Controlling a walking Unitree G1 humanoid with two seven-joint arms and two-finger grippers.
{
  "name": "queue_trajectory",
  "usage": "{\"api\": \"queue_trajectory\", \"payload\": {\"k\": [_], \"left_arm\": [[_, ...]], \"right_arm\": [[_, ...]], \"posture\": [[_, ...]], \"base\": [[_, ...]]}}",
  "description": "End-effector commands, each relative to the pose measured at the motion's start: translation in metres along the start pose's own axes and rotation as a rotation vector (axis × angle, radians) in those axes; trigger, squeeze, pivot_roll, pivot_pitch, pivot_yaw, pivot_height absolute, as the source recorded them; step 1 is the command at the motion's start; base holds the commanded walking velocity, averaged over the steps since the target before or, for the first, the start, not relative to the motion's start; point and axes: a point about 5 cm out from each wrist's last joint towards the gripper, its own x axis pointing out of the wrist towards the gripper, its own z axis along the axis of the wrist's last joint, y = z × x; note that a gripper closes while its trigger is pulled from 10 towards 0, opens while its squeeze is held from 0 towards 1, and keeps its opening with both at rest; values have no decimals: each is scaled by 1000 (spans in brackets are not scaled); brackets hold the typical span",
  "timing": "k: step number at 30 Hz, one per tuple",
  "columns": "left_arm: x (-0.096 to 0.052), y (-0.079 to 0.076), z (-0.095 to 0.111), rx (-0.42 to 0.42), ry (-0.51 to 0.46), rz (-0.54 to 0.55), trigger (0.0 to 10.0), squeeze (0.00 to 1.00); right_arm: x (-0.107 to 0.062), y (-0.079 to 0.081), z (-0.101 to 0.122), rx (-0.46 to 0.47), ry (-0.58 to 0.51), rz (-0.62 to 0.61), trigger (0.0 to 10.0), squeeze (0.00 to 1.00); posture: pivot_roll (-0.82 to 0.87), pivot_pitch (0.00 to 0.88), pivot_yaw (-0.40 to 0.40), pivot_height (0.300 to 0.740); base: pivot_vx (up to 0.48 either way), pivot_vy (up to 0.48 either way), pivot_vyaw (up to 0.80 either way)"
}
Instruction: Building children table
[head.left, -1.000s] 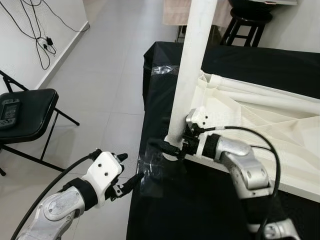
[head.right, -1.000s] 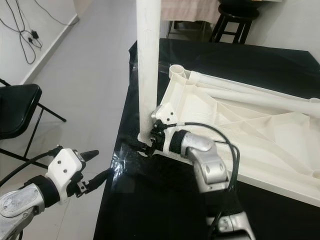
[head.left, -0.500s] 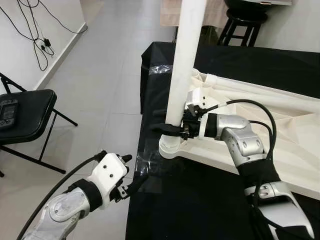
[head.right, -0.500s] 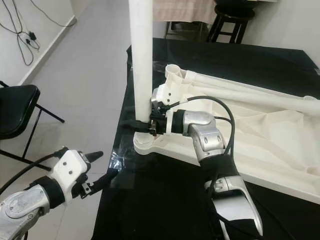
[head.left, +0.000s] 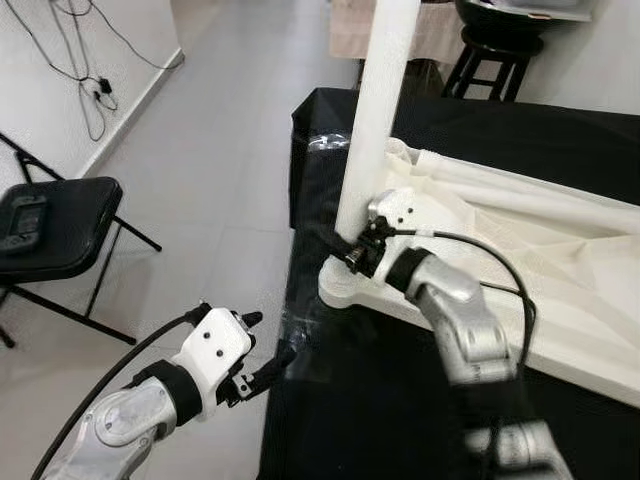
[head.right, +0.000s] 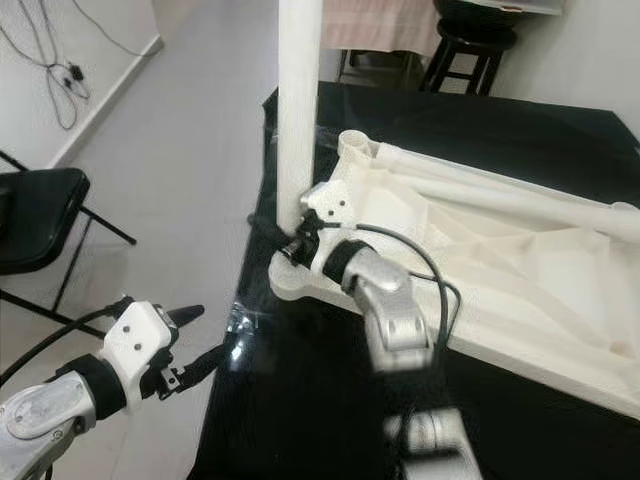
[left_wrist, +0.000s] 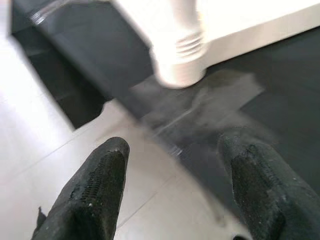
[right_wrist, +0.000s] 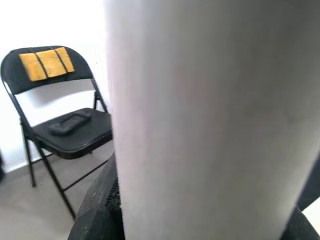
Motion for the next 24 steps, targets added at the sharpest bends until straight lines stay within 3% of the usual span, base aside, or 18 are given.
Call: {"api": "queue_trajectory", "payload": {"k": [1, 2, 6, 7, 8, 9, 10, 12, 15, 17, 18, 19, 24], "left_arm": [[0, -1, 0, -2, 5, -20, 10000, 0], [2, -1, 0, 1, 3, -24, 10000, 0], [4, -1, 1, 1, -2, -24, 10000, 0], [3, -2, 0, 1, -1, -21, 10000, 0], [3, -2, 0, 1, -1, -21, 10000, 0], [3, -2, 0, 0, 1, -19, 10000, 0], [2, -2, 0, 1, 3, -18, 10000, 0], [3, -2, 0, 3, 2, -19, 10000, 0], [3, -2, 1, 3, 1, -19, 10000, 0], [4, -2, 2, 3, -1, -23, 10000, 0], [4, -2, 2, 3, -2, -24, 10000, 0], [4, -2, 2, 3, -3, -24, 10000, 0], [3, -2, 3, 2, -3, -21, 10000, 0]], "right_arm": [[-6, 14, -24, -95, 150, 39, 0, 0], [-6, 20, -28, -68, 162, 80, 0, 0], [-1, 18, -34, 20, 186, 118, 0, 0], [3, 16, -33, 36, 181, 145, 10000, 0], [3, 16, -33, 36, 181, 145, 10000, 0], [8, 16, -28, 49, 159, 215, 10000, 306], [14, 18, -23, 76, 133, 335, 10000, 1000], [18, 19, -11, 72, 86, 486, 10000, 1000], [18, 20, -6, 49, 73, 507, 10000, 1000], [19, 17, 7, -14, 33, 671, 10000, 973], [19, 14, 12, -35, 30, 754, 10000, 114], [21, 11, 15, -47, 27, 817, 10000, 0], [28, 4, 18, -29, 50, 946, 10000, 0]], "posture": [[69, 179, -80, 740], [78, 182, -93, 740], [80, 181, -99, 740], [84, 180, -99, 740], [84, 180, -99, 740], [84, 180, -94, 740], [84, 178, -95, 740], [88, 178, -94, 740], [88, 178, -94, 740], [94, 178, -97, 740], [95, 179, -100, 740], [95, 179, -100, 740], [104, 181, -105, 740]], "base": [[0, 0, 0], [0, 0, 0], [0, 0, 0], [0, 0, 0], [0, 0, 0], [0, 0, 0], [0, 0, 0], [0, 0, 0], [0, 0, 0], [0, 0, 0], [0, 0, 0], [0, 0, 0], [0, 0, 0]]}}
